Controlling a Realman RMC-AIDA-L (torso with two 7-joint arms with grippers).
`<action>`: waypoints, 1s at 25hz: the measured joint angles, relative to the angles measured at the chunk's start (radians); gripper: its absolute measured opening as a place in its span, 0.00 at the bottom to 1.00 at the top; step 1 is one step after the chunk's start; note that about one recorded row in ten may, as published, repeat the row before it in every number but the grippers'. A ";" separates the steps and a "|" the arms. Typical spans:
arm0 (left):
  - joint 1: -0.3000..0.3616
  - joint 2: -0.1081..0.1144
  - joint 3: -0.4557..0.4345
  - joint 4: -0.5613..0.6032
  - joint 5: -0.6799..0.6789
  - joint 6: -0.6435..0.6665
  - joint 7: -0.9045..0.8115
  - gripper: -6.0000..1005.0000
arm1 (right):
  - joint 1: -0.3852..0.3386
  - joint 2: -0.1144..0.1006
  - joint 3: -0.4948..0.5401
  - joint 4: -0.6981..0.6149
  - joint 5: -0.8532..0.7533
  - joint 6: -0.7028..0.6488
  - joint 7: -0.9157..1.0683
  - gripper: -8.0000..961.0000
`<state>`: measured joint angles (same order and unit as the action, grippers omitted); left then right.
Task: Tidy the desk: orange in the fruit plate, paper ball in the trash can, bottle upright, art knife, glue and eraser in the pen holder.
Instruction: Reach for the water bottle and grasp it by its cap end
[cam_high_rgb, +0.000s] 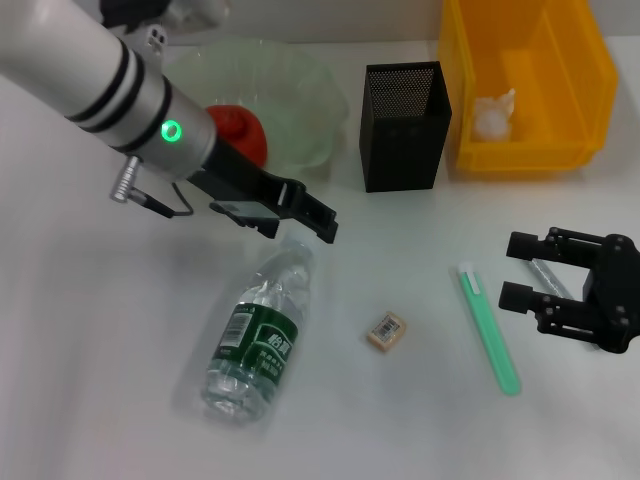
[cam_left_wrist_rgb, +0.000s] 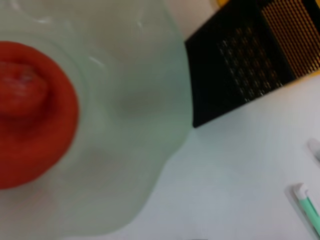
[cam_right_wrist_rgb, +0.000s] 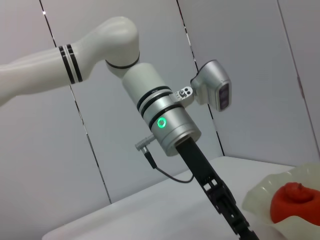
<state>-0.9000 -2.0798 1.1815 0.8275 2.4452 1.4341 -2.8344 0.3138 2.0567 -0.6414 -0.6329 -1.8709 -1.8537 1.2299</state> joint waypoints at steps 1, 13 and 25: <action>0.003 0.000 0.045 -0.004 -0.023 -0.028 0.001 0.74 | 0.002 0.000 -0.001 0.003 0.000 0.001 0.000 0.68; 0.020 0.000 0.223 -0.007 -0.057 -0.161 -0.002 0.73 | 0.005 0.005 0.002 0.012 -0.001 0.006 -0.001 0.68; 0.020 0.000 0.311 0.004 -0.058 -0.195 0.000 0.71 | 0.004 0.005 0.002 0.012 0.004 0.010 -0.001 0.68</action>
<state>-0.8804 -2.0801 1.4930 0.8313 2.3867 1.2388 -2.8348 0.3175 2.0618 -0.6396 -0.6212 -1.8668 -1.8440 1.2287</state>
